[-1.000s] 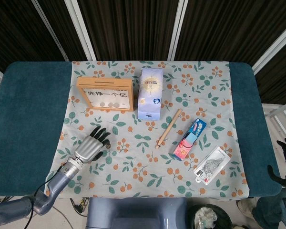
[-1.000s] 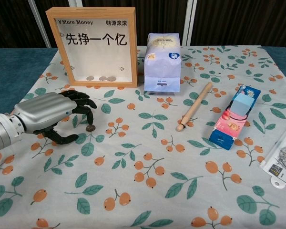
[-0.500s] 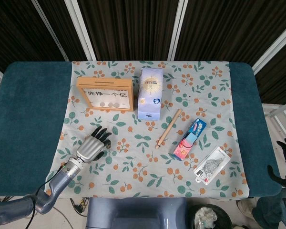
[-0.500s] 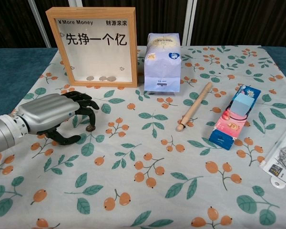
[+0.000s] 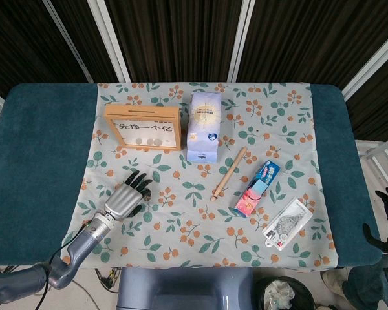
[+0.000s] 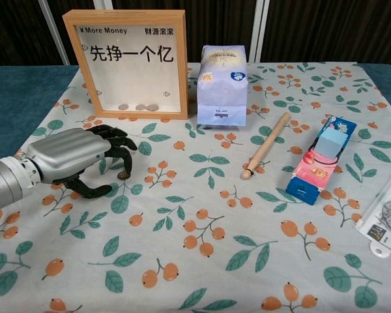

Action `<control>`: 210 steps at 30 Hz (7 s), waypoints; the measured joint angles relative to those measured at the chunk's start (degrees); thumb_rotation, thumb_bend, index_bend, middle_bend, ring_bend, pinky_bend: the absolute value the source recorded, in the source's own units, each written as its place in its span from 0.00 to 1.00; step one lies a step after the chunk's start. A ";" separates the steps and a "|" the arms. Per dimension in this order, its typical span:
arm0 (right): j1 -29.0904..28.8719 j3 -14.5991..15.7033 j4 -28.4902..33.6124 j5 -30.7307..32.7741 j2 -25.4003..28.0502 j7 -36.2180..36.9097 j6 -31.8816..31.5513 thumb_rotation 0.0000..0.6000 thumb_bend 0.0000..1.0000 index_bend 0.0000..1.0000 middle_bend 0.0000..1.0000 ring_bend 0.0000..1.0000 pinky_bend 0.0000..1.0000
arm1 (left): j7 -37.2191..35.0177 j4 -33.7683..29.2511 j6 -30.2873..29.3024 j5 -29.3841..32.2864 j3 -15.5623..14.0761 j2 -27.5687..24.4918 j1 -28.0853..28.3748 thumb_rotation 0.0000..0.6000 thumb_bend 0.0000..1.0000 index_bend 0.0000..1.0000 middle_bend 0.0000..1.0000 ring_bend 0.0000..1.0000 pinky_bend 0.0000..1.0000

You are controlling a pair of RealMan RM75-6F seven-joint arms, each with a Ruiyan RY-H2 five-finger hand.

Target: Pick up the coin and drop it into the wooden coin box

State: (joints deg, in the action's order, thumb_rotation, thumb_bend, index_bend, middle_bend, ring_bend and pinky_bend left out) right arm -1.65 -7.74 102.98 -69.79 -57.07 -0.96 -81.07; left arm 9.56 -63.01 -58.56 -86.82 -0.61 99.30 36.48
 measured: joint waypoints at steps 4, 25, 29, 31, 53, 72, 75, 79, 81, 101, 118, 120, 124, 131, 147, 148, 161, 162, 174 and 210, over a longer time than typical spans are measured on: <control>-0.02 -0.01 0.02 0.01 0.03 0.03 0.02 1.00 0.44 0.15 0.07 0.01 0.00 | 0.14 -0.02 0.03 -0.06 0.02 0.05 0.01 1.00 0.36 0.37 0.13 0.00 0.00; -0.03 -0.09 0.22 0.23 0.10 0.20 0.08 1.00 0.44 0.15 0.07 0.01 0.00 | 1.42 0.53 0.13 0.37 0.34 0.23 -0.32 1.00 0.36 0.42 0.13 0.00 0.00; -0.03 -0.11 0.25 0.37 0.10 0.13 0.08 1.00 0.44 0.15 0.07 0.01 0.00 | 1.82 0.57 0.11 0.47 0.49 0.27 -0.30 1.00 0.36 0.41 0.13 0.00 0.00; -0.02 -0.13 0.31 0.47 0.11 0.06 0.07 1.00 0.44 0.15 0.07 0.01 0.00 | 2.03 0.65 0.15 0.61 0.56 0.32 -0.33 1.00 0.36 0.41 0.13 0.00 0.00; -0.07 -0.32 0.86 1.28 0.35 0.00 0.31 1.00 0.44 0.15 0.07 0.01 0.00 | 1.54 0.69 0.44 1.11 0.56 0.42 -0.77 1.00 0.36 0.64 0.16 0.00 0.00; -0.08 -0.23 1.03 1.53 0.37 0.11 0.58 1.00 0.44 0.15 0.07 0.01 0.00 | 1.82 -0.73 0.79 2.43 1.81 -0.35 -0.74 1.00 0.48 0.68 0.17 0.00 0.00; -0.08 -0.22 1.06 1.54 0.37 0.16 0.59 1.00 0.44 0.15 0.07 0.01 0.00 | 1.74 -3.14 1.27 3.08 2.71 -1.58 -0.26 1.00 0.50 0.69 0.18 0.00 0.00; -0.13 -0.14 1.10 1.52 0.36 0.09 0.74 1.00 0.44 0.15 0.07 0.01 0.00 | 2.15 -9.07 2.31 4.71 4.90 -4.78 0.82 1.00 0.51 0.70 0.18 0.00 0.00; -0.14 -0.11 1.10 1.51 0.34 0.06 0.77 1.00 0.44 0.15 0.07 0.01 0.00 | 2.94 -13.41 3.16 6.17 6.64 -7.40 1.65 1.00 0.51 0.70 0.18 0.00 0.00; -0.11 -0.20 1.29 2.12 0.04 -0.75 0.45 1.00 0.44 0.15 0.07 0.01 0.00 | 24.86 -39.50 13.57 52.31 23.86 -38.26 22.20 1.00 0.50 0.71 0.20 0.00 0.01; -0.07 -0.61 1.35 2.95 -0.01 -0.96 0.18 1.00 0.44 0.15 0.07 0.01 0.00 | 25.75 -17.72 22.05 68.12 18.52 -33.93 36.40 1.00 0.50 0.72 0.21 0.00 0.00; -0.09 -0.61 1.32 2.95 -0.07 -1.09 0.15 1.00 0.44 0.15 0.07 0.01 0.00 | 24.70 -14.98 23.82 68.51 17.66 -32.60 37.13 1.00 0.51 0.72 0.21 0.00 0.00; -0.03 -0.83 1.26 3.36 -0.17 -1.11 -0.10 1.00 0.44 0.15 0.07 0.01 0.00 | 22.40 -12.13 28.21 69.35 16.56 -31.43 38.08 1.00 0.53 0.72 0.21 0.00 0.00; -0.07 -0.90 1.27 3.80 -0.40 -1.60 -0.05 1.00 0.44 0.15 0.07 0.01 0.00 | 17.56 -5.90 34.90 69.74 13.09 -30.55 40.44 1.00 0.53 0.73 0.21 0.00 0.00; -0.01 -1.27 1.28 4.48 -0.70 -1.80 -0.37 1.00 0.44 0.15 0.07 0.01 0.00 | 12.79 -1.23 33.40 65.33 6.95 -27.29 43.34 1.00 0.53 0.72 0.21 0.00 0.00; -0.01 -1.27 1.28 4.50 -0.70 -1.81 -0.36 1.00 0.44 0.15 0.07 0.01 0.00 | 12.33 -0.99 33.32 65.22 6.92 -27.13 43.25 1.00 0.52 0.71 0.21 0.00 0.00; 0.07 -1.44 1.41 4.72 -0.71 -1.95 -0.55 1.00 0.44 0.15 0.07 0.01 0.00 | 8.40 0.57 34.89 62.48 5.44 -26.04 43.01 1.00 0.53 0.67 0.21 0.00 0.00; 0.07 -1.44 1.41 4.74 -0.70 -1.98 -0.55 1.00 0.44 0.15 0.07 0.01 0.00 | 8.26 0.59 34.94 62.43 5.28 -25.93 43.09 1.00 0.53 0.67 0.21 0.00 0.00; 0.12 -1.56 1.57 4.94 -0.53 -1.89 -0.55 1.00 0.44 0.15 0.07 0.01 0.00 | 6.46 -0.20 34.36 62.47 4.39 -25.56 44.07 1.00 0.53 0.62 0.20 0.00 0.00; 0.08 -1.72 2.03 5.95 -0.31 -2.42 -0.26 1.00 0.44 0.15 0.07 0.01 0.00 | 5.98 -1.09 31.59 63.80 1.10 -25.47 46.57 1.00 0.52 0.53 0.17 0.00 0.00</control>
State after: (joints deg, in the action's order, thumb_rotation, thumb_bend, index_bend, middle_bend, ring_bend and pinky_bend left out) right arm -1.57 -9.46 105.01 -63.84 -57.38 -3.38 -81.33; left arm 15.54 -64.10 -26.96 -23.02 0.49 73.83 83.04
